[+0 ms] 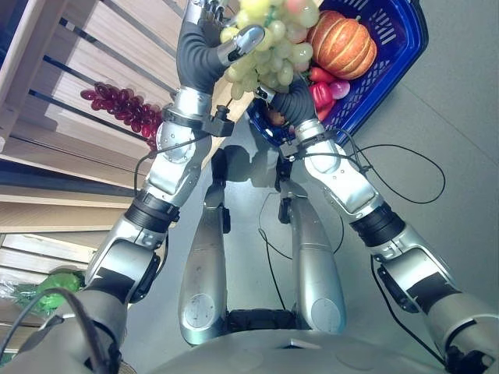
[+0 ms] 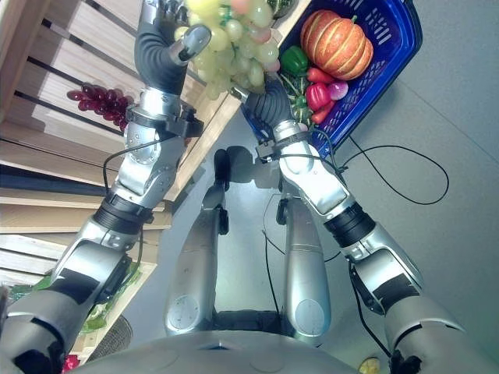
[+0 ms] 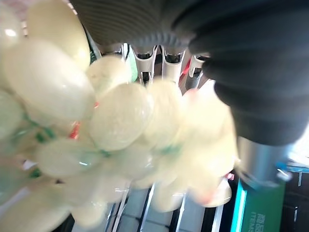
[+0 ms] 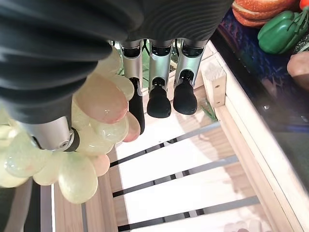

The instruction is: Pick up fruits and vegetables into the basket

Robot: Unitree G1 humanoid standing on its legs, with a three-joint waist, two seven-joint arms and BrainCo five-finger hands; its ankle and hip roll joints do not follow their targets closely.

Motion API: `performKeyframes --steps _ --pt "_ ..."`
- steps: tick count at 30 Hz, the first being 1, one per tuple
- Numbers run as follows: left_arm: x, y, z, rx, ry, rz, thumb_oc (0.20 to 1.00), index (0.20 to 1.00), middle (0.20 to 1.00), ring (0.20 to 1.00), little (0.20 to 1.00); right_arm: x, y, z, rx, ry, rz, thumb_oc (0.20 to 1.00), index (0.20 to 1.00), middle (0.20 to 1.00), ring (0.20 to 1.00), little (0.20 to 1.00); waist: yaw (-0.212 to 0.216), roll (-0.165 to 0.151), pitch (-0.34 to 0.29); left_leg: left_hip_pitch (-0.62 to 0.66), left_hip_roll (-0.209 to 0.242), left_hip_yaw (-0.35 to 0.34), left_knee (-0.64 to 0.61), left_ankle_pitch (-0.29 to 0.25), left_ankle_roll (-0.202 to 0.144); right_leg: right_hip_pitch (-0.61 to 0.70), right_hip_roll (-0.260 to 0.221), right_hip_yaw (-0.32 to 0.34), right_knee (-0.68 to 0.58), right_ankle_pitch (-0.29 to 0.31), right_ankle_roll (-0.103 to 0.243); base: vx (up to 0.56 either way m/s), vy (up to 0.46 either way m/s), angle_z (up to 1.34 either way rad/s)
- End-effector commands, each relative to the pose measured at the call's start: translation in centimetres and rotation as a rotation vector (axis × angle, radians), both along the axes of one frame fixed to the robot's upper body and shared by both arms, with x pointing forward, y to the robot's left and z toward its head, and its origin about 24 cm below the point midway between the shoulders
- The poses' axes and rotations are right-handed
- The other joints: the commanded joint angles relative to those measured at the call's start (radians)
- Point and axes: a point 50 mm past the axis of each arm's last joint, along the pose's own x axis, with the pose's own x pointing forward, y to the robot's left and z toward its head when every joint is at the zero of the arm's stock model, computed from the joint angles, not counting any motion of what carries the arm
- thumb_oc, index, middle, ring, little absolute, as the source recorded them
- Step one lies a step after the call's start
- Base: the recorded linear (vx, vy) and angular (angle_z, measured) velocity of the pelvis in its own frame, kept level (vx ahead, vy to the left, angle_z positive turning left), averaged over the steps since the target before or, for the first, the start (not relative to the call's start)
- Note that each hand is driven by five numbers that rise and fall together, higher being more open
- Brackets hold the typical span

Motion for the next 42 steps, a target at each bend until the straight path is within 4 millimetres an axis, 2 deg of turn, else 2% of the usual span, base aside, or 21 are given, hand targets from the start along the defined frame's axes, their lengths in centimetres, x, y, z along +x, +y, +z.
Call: performKeyframes --steps 1,18,30,38,42 --pt "-2.5 -0.4 2.1 -0.088 -0.176 -0.035 1.000 1.000 1.000 1.000 1.000 -1.4 1.0 2.4 0.106 -0.117 0.069 0.200 0.200 0.200 0.200 0.200 -0.016 0.043 -0.039 0.002 -0.078 0.002 0.056 -0.093 0.047 0.107 0.008 -0.015 -0.124 0.016 0.085 0.00 0.000 0.00" --pt "-1.9 0.5 1.9 -0.157 -0.139 0.049 1.000 1.000 1.000 1.000 1.000 -1.4 0.7 2.6 0.116 -0.132 0.060 0.200 0.200 0.200 0.200 0.200 -0.016 0.048 -0.039 -0.009 -0.078 0.006 0.060 -0.086 0.046 0.096 0.010 -0.015 -0.118 0.017 0.082 0.00 0.000 0.00" --pt "-1.2 2.1 1.2 -0.246 -0.107 0.178 1.000 1.000 1.000 1.000 1.000 -1.3 0.2 2.5 0.130 -0.143 0.036 0.200 0.200 0.200 0.200 0.200 -0.017 0.051 -0.039 -0.017 -0.079 0.004 0.067 -0.088 0.041 0.090 0.009 -0.013 -0.113 0.011 0.079 0.00 0.000 0.00" --pt "-0.2 3.6 0.2 -0.313 -0.056 0.335 1.000 1.000 1.000 1.000 1.000 -0.8 -0.9 2.0 0.181 -0.133 -0.042 0.200 0.200 0.200 0.200 0.200 -0.019 0.051 -0.039 -0.019 -0.078 0.007 0.072 -0.091 0.039 0.087 0.012 -0.011 -0.107 0.004 0.077 0.00 0.000 0.00" --pt "0.5 4.6 -1.0 -0.337 -0.001 0.416 1.000 1.000 1.000 1.000 1.000 -0.4 -2.0 1.3 0.205 -0.120 -0.103 0.200 0.200 0.200 0.200 0.200 -0.023 0.052 -0.039 -0.012 -0.076 0.008 0.078 -0.101 0.038 0.091 0.011 -0.009 -0.096 -0.008 0.078 0.00 0.000 0.00"
